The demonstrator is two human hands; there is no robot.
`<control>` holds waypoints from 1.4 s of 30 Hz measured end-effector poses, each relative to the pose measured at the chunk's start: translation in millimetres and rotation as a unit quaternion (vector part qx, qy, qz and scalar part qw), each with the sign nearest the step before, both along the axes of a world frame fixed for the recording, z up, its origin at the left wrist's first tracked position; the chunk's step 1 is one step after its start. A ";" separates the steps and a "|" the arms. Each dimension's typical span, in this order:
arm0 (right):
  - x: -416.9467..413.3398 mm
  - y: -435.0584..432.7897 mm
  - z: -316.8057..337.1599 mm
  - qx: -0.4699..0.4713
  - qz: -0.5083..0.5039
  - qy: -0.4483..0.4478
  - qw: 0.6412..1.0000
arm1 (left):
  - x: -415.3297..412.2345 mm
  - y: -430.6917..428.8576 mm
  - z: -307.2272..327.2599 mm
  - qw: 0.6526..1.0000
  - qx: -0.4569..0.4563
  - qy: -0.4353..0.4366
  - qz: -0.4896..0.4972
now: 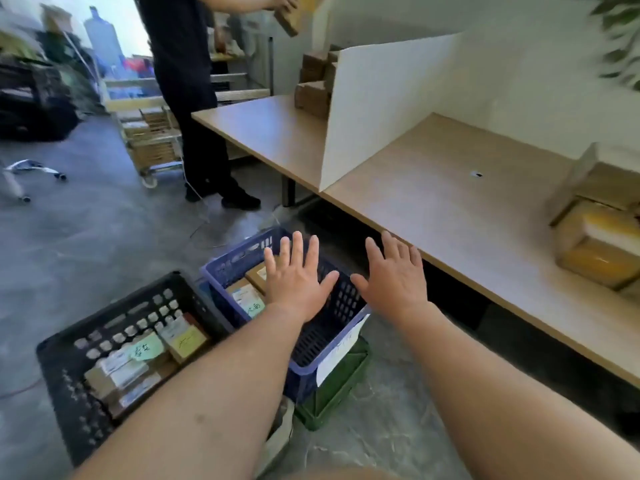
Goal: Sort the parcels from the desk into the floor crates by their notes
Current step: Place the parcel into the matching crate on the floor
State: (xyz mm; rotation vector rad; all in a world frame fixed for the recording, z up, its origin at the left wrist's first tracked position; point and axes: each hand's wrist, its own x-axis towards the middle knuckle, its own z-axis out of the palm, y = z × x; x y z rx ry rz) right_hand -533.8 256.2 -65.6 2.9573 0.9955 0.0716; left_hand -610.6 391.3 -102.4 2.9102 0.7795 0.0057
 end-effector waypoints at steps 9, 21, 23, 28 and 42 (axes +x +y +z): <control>63.6 -177.7 18.3 0.016 -0.106 -0.014 0.994 | 92.5 -161.2 24.7 0.993 0.018 -0.013 -0.117; 116.9 -395.2 12.7 0.015 -0.234 -0.036 0.972 | 182.5 -373.7 24.3 0.971 0.001 0.007 -0.241; 121.1 -422.4 11.3 0.018 -0.257 -0.031 0.966 | 192.9 -398.5 23.4 0.964 0.011 0.008 -0.266; 137.5 -474.8 1.6 0.020 -0.310 -0.013 0.950 | 224.6 -450.3 14.6 0.948 0.031 0.004 -0.318; 259.5 -575.4 9.3 0.018 -0.395 -0.014 0.918 | 379.7 -558.8 13.4 0.910 0.012 -0.013 -0.413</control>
